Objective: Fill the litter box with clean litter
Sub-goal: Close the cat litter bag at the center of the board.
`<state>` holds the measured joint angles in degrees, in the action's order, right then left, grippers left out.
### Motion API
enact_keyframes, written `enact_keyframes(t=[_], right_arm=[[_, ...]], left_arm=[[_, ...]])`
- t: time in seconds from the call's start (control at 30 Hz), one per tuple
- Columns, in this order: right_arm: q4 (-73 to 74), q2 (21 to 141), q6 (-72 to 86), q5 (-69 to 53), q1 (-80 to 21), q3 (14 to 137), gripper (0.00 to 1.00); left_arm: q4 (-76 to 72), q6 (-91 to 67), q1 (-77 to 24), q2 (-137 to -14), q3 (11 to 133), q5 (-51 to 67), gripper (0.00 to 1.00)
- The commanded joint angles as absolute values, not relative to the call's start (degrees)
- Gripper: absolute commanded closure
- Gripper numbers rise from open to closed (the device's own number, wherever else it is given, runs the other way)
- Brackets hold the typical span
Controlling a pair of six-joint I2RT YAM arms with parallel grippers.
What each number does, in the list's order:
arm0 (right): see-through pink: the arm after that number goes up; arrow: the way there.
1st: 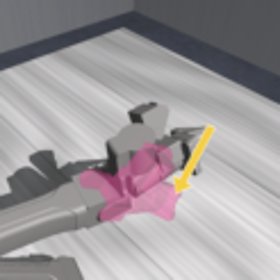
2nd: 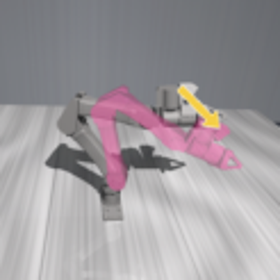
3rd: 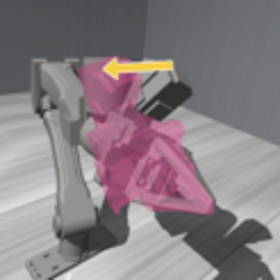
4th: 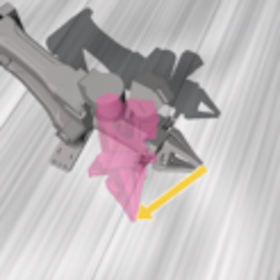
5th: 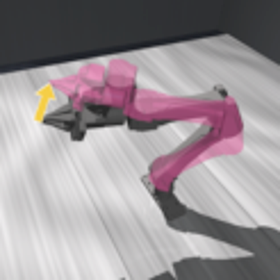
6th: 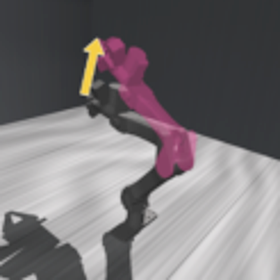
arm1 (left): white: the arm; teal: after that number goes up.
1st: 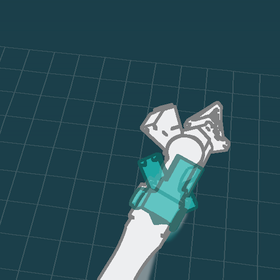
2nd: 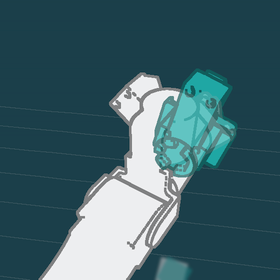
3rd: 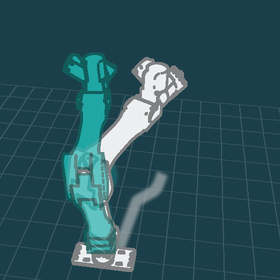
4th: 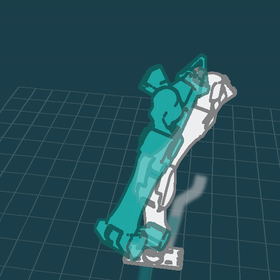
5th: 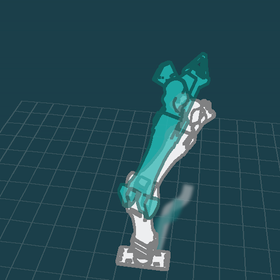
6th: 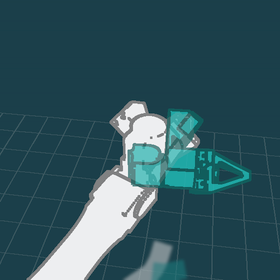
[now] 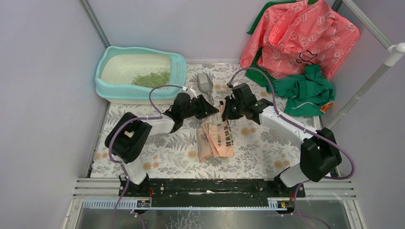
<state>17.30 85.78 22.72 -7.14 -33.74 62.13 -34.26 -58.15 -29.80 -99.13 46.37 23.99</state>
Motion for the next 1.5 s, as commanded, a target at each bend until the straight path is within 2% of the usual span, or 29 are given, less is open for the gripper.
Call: enact_keyframes(t=[0.0,0.4,0.83,1.17,1.47], right_arm=[[19.5,84.3,21.6,-7.0,-33.4,59.8,1.0],[16.2,85.6,20.7,-6.3,-29.1,50.6,1.0],[11.6,86.9,21.6,-10.6,-26.5,46.8,1.0],[8.8,86.7,22.2,-13.6,-24.0,43.0,1.0],[6.9,87.0,22.5,-14.8,-22.8,41.1,0.94]], left_arm=[[-28.8,-54.7,-31.0,-103.7,48.8,19.5,0.6],[-29.1,-54.8,-32.8,-111.7,52.9,19.1,0.62],[-19.4,-49.9,-33.0,-101.9,52.2,14.1,0.62],[-14.4,-48.6,-36.2,-111.7,60.8,11.3,0.64],[-10.3,-47.2,-38.9,-116.9,64.6,7.5,0.66]])
